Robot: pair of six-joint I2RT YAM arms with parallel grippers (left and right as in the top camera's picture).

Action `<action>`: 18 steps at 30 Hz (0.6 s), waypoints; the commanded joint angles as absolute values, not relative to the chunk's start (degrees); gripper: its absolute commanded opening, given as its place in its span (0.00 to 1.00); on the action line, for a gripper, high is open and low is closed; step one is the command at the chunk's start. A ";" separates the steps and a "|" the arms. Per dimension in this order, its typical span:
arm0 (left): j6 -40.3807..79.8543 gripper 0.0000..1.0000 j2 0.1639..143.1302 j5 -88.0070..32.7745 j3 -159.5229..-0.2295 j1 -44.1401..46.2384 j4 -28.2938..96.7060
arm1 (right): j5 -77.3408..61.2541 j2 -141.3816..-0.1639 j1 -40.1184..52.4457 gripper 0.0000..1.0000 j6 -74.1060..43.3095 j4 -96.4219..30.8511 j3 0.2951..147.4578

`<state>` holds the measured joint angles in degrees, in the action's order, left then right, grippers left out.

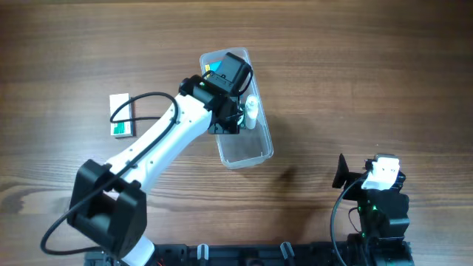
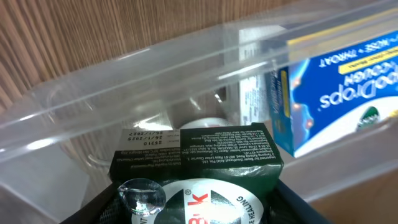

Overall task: Pack container
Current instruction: 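Carry the Zam-Buk tin into the container and lower it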

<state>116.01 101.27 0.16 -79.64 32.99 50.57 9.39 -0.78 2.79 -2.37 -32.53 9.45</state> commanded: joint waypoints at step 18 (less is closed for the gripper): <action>124.97 0.69 111.72 -0.56 -80.82 30.35 42.59 | 8.88 -0.40 2.55 1.00 -3.09 -32.38 9.19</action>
